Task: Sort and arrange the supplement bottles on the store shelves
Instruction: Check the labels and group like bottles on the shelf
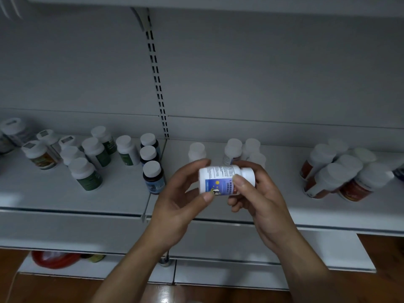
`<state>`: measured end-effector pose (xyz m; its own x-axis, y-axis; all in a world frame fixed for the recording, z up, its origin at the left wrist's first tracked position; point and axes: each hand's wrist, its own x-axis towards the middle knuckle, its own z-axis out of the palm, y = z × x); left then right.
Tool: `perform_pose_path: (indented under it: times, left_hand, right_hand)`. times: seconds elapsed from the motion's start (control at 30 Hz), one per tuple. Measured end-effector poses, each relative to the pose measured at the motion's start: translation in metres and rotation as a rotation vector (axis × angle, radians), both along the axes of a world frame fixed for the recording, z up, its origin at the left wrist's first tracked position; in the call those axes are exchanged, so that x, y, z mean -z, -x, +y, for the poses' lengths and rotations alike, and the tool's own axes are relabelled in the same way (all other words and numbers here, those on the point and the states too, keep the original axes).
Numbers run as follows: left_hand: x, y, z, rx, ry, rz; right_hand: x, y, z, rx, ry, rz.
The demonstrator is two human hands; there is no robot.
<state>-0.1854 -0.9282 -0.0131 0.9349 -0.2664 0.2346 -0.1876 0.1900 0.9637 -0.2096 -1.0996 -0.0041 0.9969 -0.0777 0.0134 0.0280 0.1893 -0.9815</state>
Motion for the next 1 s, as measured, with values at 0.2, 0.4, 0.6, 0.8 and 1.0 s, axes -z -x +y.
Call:
perform_pose_path:
  times: [0.2, 0.4, 0.6, 0.8, 1.0]
  left_hand:
    - [-0.0025, -0.0029, -0.0083, -0.092, 0.003, 0.091]
    - [-0.0014, -0.0017, -0.0020, 0.011, -0.014, 0.001]
    - [0.0004, -0.0040, -0.0060, -0.069, -0.066, 0.099]
    - [0.0021, -0.0041, -0.0031, -0.004, -0.067, -0.009]
    - [-0.0005, -0.0051, -0.0051, -0.068, -0.102, 0.069]
  right_hand:
    - [-0.0004, 0.0001, -0.0010, 0.001, 0.022, -0.046]
    - [-0.0016, -0.0030, 0.0004, 0.046, -0.006, -0.004]
    - [0.0000, -0.0035, -0.0006, 0.039, 0.052, -0.013]
    - [-0.0026, -0.0054, 0.0004, 0.052, 0.056, 0.007]
    - [-0.0020, -0.0042, 0.0003, 0.039, 0.039, -0.016]
